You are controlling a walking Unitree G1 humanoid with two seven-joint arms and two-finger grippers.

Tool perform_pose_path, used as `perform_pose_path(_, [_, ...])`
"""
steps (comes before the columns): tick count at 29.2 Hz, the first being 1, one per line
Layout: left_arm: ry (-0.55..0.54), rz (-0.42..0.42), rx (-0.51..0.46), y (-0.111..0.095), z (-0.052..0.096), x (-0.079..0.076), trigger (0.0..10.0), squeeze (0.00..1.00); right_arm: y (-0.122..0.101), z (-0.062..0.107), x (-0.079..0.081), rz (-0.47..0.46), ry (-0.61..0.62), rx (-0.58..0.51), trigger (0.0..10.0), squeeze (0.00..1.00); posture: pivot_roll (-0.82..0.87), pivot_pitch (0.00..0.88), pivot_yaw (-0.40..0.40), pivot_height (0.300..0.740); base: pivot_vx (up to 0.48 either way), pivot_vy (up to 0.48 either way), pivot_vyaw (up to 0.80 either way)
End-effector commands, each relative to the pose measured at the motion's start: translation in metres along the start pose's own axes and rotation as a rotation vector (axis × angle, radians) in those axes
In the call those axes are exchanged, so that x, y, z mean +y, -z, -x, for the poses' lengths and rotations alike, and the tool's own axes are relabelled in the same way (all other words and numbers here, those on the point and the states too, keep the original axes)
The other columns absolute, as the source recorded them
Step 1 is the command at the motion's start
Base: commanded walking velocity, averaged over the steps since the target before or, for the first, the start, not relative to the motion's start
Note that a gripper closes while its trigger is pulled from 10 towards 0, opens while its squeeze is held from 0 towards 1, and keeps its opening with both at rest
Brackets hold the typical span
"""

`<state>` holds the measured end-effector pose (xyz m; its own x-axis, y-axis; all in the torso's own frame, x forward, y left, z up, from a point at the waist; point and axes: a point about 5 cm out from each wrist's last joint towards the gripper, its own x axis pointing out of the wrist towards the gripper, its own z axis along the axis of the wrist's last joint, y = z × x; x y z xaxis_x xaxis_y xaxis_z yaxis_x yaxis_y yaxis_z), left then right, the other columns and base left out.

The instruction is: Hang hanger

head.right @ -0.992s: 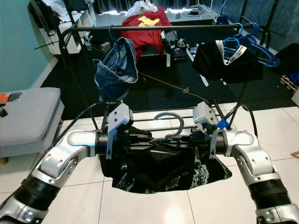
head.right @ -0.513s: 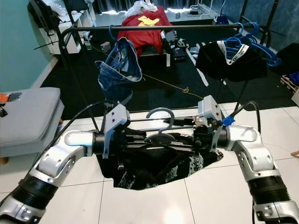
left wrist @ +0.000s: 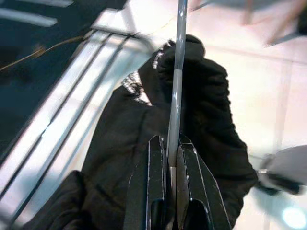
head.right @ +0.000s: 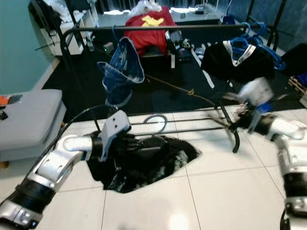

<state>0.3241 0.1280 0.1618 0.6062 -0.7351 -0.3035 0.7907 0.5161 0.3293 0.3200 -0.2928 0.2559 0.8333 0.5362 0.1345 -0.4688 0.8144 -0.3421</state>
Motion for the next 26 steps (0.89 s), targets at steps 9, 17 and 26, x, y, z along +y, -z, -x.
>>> perform_pose_path(9, [-0.249, 0.014, -0.066, -0.017, 0.007, 0.024, 0.0, 0.0, 0.053, -0.034, 0.096, -0.213, -0.048, 0.024, 10.0, 0.0, 0.04, 0.101, 0.059, 0.74, 0.0, 0.0, 0.0])
perform_pose_path(17, [-0.409, 0.214, -0.221, -0.031, 0.006, 0.028, 0.0, 0.0, 0.089, -0.061, 0.156, -0.199, 0.079, 0.128, 10.0, 0.0, 0.05, 0.087, 0.054, 0.74, 0.0, 0.0, 0.0])
perform_pose_path(26, [-0.393, 0.277, -0.288, -0.037, 0.005, 0.023, 0.0, 0.0, 0.078, -0.075, 0.165, -0.328, 0.155, 0.024, 10.0, 0.0, 0.05, 0.076, 0.06, 0.74, 0.0, 0.0, 0.0])
